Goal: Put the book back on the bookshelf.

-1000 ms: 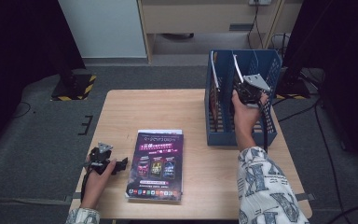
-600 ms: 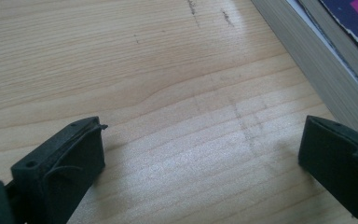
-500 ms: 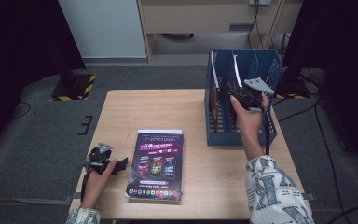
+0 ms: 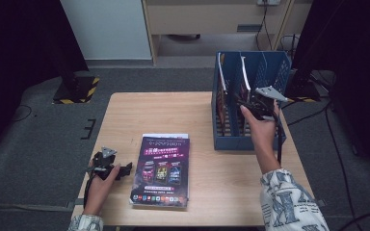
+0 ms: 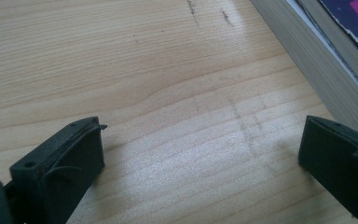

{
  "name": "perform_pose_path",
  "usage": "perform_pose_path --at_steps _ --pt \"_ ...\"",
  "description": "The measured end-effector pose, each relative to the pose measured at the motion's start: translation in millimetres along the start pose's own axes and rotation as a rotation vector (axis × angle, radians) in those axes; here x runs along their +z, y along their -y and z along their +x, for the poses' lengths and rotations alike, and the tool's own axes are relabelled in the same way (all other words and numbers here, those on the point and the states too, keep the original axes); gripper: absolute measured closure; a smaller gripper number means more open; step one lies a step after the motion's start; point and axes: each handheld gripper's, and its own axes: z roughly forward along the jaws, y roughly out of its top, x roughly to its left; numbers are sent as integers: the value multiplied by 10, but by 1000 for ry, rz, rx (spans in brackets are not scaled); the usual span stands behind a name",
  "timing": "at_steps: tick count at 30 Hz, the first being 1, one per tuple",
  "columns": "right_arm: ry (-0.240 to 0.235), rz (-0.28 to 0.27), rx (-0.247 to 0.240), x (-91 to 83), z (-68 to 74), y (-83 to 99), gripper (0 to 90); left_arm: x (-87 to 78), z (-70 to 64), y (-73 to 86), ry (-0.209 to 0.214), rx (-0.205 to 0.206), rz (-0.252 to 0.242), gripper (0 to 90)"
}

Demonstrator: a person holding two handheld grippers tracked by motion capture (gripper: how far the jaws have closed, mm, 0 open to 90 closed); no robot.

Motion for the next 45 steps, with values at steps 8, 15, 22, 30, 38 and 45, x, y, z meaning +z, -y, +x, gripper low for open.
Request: perform_pose_path --at_steps 8,15,22,30,38,45 --pt "-21 29 14 -36 -37 -5 122 -1 -3 0 0 1 1 0" --pt "-40 55 -28 -95 -15 3 69 0 -4 0 1 2 1 0" --pt "-63 66 -29 -196 -36 45 50 4 -16 -4 -1 -1 -1 0" --pt "-80 73 -38 -287 -61 112 48 4 -17 -3 -1 -1 -1 0" --pt "-79 75 -59 -381 -70 113 50 3 -19 -3 -1 -2 0 0" --pt "-77 72 -87 -492 -53 168 67 3 -21 -3 -2 -2 0 0"
